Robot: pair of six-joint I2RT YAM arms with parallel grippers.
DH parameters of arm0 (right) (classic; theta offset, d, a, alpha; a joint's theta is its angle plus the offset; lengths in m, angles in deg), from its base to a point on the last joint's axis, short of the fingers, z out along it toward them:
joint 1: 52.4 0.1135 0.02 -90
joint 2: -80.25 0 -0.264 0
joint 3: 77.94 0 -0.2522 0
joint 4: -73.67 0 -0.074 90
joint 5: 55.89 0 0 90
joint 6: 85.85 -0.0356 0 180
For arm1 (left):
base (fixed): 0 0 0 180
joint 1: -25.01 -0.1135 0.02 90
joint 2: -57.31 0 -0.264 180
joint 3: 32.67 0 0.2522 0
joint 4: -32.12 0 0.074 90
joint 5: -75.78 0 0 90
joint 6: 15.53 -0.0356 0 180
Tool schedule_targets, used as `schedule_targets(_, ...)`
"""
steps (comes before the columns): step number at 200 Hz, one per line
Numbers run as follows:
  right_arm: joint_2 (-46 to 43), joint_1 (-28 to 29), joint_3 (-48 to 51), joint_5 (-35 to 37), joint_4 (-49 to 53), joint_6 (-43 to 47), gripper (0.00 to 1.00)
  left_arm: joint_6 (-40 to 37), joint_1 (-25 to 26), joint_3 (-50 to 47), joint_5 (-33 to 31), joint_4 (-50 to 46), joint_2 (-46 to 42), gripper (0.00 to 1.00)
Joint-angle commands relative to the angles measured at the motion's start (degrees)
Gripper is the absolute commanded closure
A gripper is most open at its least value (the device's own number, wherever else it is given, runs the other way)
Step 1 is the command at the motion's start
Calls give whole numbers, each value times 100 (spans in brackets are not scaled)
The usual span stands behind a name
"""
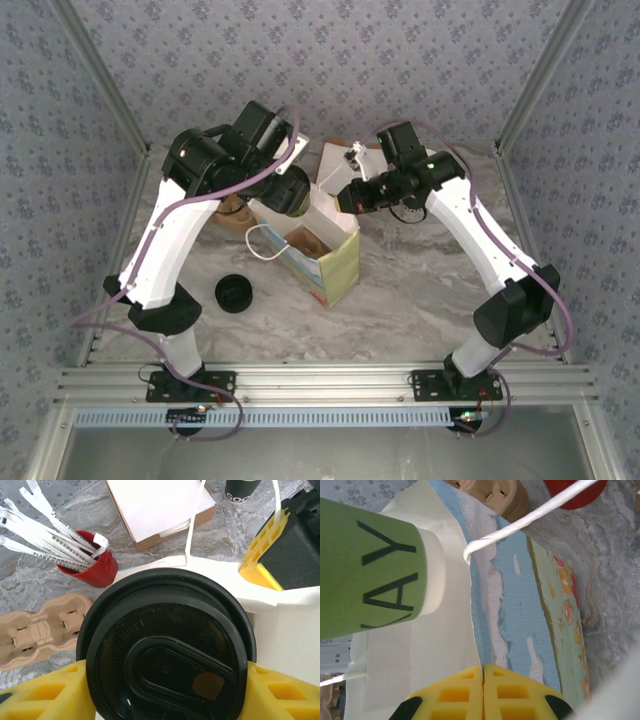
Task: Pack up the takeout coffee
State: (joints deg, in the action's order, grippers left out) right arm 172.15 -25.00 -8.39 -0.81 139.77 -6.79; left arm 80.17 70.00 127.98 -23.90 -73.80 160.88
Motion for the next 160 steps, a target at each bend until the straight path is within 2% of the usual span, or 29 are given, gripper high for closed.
schedule_targets(1,-422,263,279,375,-292,-483,97,98,-28,-103,155,-276,-42,39)
schedule_targets(89,-888,571,950,1353,-652,-1039,99,171,-52,-549,428,-270,-71,38)
schedule_targets(160,-1112,889,1348,1790,-1106,-1481,99,207,-100,-838,664,-205,108,39)
